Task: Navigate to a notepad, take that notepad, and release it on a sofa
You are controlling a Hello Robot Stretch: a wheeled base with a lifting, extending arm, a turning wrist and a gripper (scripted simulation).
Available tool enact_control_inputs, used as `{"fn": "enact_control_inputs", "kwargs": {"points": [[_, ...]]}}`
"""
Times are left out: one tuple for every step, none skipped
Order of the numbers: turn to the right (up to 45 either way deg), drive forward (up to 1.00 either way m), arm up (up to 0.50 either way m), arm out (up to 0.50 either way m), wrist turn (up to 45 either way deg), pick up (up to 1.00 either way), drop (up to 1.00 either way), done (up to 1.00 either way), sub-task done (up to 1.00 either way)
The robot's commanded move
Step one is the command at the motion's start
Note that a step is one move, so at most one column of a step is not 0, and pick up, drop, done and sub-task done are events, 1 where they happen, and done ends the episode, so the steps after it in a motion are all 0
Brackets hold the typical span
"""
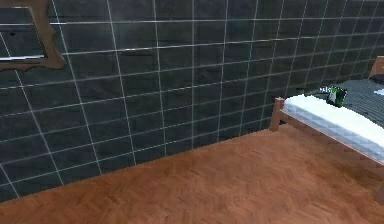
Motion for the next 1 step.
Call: {"fn": "enact_control_inputs", "kwargs": {"points": [[0.0,0.00,0.00,-0.44,0.0,0.00,0.00,0.00,0.00]]}}
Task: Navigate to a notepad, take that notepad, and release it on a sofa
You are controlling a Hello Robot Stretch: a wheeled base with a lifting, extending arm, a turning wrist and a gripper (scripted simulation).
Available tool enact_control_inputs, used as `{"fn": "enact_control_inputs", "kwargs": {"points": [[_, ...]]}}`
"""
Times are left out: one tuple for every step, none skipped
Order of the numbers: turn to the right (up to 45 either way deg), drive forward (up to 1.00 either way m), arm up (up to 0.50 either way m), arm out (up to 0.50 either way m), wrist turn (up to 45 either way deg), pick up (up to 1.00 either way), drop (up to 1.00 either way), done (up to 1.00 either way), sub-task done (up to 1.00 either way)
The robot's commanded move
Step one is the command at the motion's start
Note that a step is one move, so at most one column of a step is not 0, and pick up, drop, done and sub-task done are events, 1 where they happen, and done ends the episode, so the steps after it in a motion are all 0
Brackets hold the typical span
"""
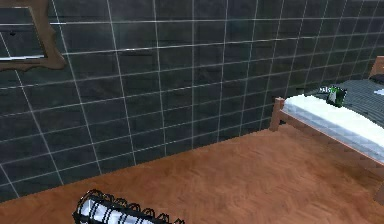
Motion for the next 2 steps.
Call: {"fn": "enact_control_inputs", "kwargs": {"points": [[-45.0,0.00,0.00,0.00,0.0,0.00,0.00,0.00,0.00],[-45.0,0.00,0.00,0.00,0.0,0.00,0.00,0.00,0.00]]}}
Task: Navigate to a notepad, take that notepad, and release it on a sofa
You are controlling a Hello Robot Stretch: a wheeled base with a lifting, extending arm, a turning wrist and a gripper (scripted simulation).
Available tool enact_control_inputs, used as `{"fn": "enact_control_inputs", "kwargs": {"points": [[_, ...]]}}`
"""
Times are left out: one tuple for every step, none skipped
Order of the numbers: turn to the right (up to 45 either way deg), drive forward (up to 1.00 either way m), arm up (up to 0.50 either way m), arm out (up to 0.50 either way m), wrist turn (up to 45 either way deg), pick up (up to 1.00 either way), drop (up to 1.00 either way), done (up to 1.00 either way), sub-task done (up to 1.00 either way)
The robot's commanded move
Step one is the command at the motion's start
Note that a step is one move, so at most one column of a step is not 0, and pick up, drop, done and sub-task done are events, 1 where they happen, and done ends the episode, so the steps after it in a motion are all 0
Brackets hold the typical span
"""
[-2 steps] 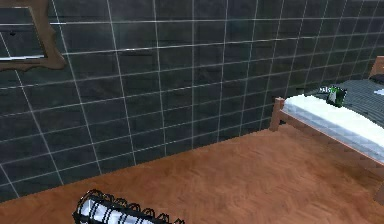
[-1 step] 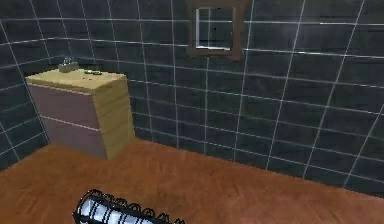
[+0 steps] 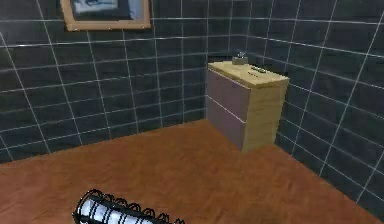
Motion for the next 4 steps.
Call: {"fn": "enact_control_inputs", "kwargs": {"points": [[-45.0,0.00,0.00,0.00,0.0,0.00,0.00,0.00,0.00],[-21.0,0.00,0.00,0.00,0.0,0.00,0.00,0.00,0.00],[0.0,0.60,0.00,0.00,0.0,0.00,0.00,0.00,0.00],[-45.0,0.00,0.00,0.00,0.0,0.00,0.00,0.00,0.00]]}}
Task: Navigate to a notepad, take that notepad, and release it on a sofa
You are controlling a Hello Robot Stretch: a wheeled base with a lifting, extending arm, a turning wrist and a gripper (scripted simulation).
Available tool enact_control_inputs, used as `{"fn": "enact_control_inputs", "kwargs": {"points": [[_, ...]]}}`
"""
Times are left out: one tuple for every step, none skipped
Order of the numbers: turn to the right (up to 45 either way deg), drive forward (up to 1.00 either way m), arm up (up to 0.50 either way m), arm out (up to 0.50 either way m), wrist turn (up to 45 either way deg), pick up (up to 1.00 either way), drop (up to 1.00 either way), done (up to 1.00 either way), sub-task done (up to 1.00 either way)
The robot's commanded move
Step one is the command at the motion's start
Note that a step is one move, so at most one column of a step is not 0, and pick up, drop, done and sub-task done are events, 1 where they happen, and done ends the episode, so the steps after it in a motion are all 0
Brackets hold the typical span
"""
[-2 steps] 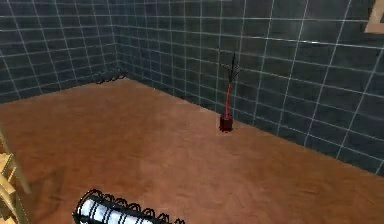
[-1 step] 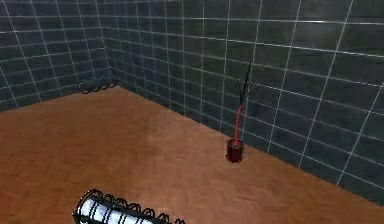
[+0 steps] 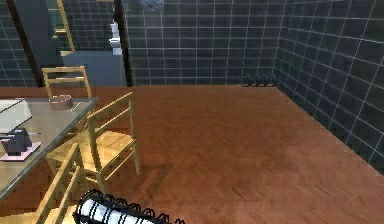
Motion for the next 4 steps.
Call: {"fn": "enact_control_inputs", "kwargs": {"points": [[-3.0,0.00,0.00,0.00,0.0,0.00,0.00,0.00,0.00],[45.0,0.00,0.00,0.00,0.0,0.00,0.00,0.00,0.00],[24.0,0.00,0.00,0.00,0.0,0.00,0.00,0.00,0.00],[0.0,0.45,0.00,0.00,0.0,0.00,0.00,0.00,0.00]]}}
